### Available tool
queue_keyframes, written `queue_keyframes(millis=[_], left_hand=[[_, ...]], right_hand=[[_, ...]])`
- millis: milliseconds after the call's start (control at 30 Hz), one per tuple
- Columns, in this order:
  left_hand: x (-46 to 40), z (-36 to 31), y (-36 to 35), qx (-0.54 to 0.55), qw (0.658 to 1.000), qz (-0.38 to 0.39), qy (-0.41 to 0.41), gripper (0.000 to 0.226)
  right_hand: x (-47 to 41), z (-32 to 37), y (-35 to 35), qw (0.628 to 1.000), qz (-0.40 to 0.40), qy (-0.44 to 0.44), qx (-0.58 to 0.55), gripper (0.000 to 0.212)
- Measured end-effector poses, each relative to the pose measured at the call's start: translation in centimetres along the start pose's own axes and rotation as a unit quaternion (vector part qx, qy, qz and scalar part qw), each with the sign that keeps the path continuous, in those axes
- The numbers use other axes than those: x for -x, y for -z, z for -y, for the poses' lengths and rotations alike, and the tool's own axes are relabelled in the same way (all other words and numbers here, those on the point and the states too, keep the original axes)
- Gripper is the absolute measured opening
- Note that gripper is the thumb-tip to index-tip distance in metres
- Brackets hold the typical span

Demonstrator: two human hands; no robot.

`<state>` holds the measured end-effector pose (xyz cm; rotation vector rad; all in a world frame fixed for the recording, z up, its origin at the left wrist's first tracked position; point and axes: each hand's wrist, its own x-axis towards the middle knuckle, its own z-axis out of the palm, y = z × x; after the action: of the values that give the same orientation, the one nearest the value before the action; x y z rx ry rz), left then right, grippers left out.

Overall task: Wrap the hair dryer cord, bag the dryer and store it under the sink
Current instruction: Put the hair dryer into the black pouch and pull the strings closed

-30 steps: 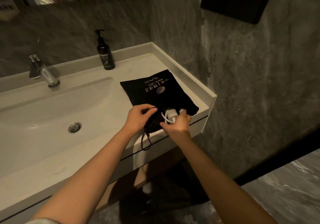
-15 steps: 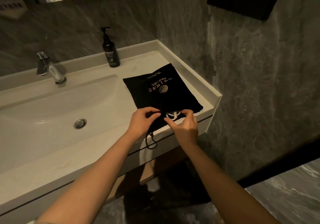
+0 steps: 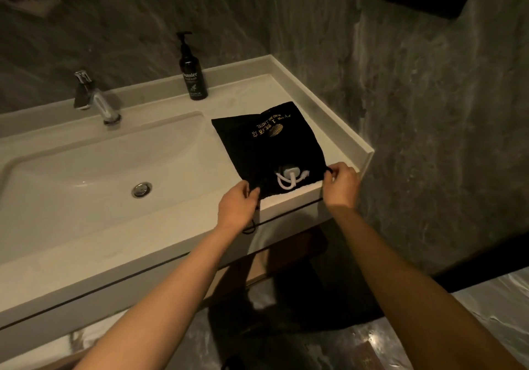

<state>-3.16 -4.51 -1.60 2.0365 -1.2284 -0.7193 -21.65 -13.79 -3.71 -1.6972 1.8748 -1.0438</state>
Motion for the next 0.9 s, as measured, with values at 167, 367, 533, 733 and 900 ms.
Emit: queue_keyframes(millis=[167,367,533,733,900], left_hand=[[-0.5,-3.4,1.5,0.493,0.848,0.128,0.146,0.034],[-1.6,-6.6,5.8,0.581,0.804,0.108,0.067,0.035],[-3.6,-8.7,9.5,0.576,0.81,0.101,0.038,0.037],[-6.4,-11.5,13.8,0.563,0.824,0.057,0.002,0.026],[-7.2,-11.3,16.8,0.302,0.95,-0.029,-0.07,0.032]], right_hand=[[-0.2,2.3,0.3,0.975,0.026,-0.087,-0.201,0.021],[-2.9,5.7,2.7,0.941,0.002,-0.069,-0.333,0.017],[-4.9,9.4,4.8,0.928,0.011,-0.013,-0.371,0.004],[-8.0,14.1,8.2,0.933,0.016,0.015,-0.36,0.005],[-9.2,16.1,9.4,0.942,0.036,0.017,-0.333,0.008]])
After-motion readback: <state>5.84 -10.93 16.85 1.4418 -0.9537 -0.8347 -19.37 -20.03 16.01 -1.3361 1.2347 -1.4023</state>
